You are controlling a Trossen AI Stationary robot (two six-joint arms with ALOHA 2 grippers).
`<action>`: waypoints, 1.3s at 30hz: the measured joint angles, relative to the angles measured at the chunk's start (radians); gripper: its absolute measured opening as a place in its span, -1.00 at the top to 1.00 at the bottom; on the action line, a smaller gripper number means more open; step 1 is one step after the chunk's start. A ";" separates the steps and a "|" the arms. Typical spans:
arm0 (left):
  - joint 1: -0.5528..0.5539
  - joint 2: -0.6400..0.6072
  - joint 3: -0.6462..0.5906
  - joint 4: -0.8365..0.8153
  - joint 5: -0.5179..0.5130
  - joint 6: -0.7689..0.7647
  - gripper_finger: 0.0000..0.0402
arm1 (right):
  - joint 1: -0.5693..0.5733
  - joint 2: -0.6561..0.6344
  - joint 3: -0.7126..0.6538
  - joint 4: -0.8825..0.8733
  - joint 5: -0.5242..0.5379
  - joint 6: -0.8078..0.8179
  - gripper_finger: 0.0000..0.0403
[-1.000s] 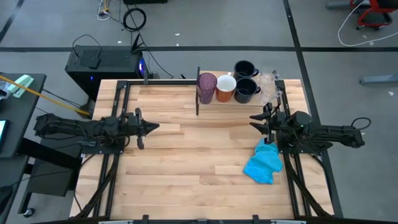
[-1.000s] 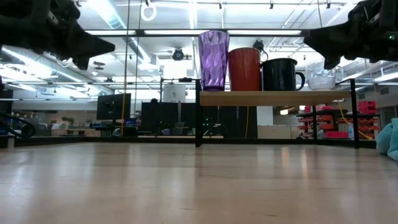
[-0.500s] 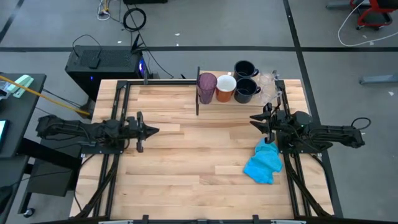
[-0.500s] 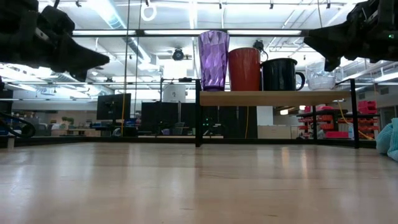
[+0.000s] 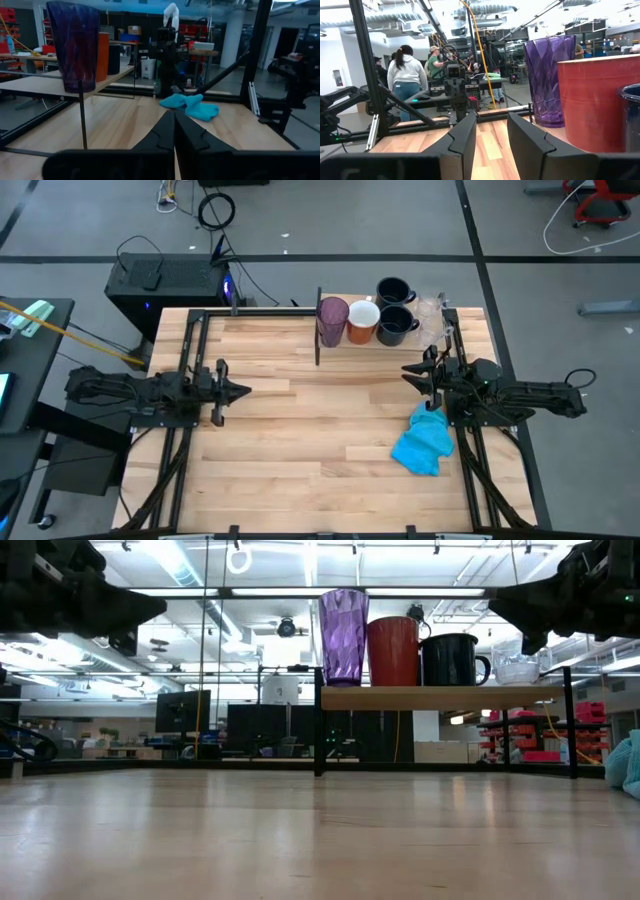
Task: Stack small to large cups/mugs on shelf
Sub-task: Return to Home Position
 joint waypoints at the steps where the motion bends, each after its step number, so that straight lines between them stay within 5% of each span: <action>1: 0.000 -0.002 0.000 0.003 0.000 -0.004 0.97 | 0.000 0.000 0.000 0.000 0.000 0.000 0.41; 10: 0.000 -0.004 0.000 0.000 -0.001 -0.192 0.79 | 0.000 0.000 0.001 0.000 0.000 0.000 0.40; 39: 0.000 -0.004 -0.001 0.000 -0.001 -0.183 0.71 | 0.000 0.000 0.001 0.000 0.000 0.000 0.40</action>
